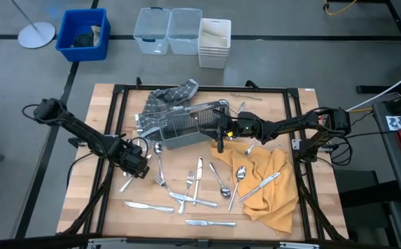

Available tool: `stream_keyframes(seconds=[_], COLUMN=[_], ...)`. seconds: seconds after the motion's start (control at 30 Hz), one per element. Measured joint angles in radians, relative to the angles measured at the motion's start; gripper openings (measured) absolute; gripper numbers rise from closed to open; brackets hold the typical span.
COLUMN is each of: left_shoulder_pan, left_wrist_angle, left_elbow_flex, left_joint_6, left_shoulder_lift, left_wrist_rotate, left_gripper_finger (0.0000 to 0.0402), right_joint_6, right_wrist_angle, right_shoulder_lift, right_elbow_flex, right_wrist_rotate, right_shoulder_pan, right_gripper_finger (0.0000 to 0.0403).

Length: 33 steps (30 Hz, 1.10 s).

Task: Sort silverware
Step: Put the silver knife into the gray silverware basket

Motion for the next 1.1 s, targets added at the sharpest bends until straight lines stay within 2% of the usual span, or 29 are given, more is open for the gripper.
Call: stream_keyframes(seconds=[0.23,0.77,0.93,1.1], left_shoulder_pan=[0.001,0.001,0.001,0.001], left_wrist_angle=[0.004,0.045,0.048,0.026], left_elbow_flex=[0.002,0.003,0.004,0.004], left_joint_6=[-0.005,0.085,0.155,0.158], left_shoulder_lift=[-0.001,-0.002,-0.002,-0.002], left_wrist_rotate=[0.082,0.066,0.065,0.065], left_gripper_finger=[0.0012,0.0016,0.0058,0.0111], right_joint_6=[0.000,0.000,0.000,0.000], right_wrist_angle=[0.000,0.000,0.000,0.000], right_shoulder_lift=[0.000,0.000,0.000,0.000], right_elbow_flex=[0.000,0.000,0.001,0.001], right_wrist_rotate=[0.000,0.000,0.000,0.000], right_shoulder_pan=[0.000,0.000,0.000,0.000], right_gripper_finger=[0.0096,0.0096,0.0096,0.0096])
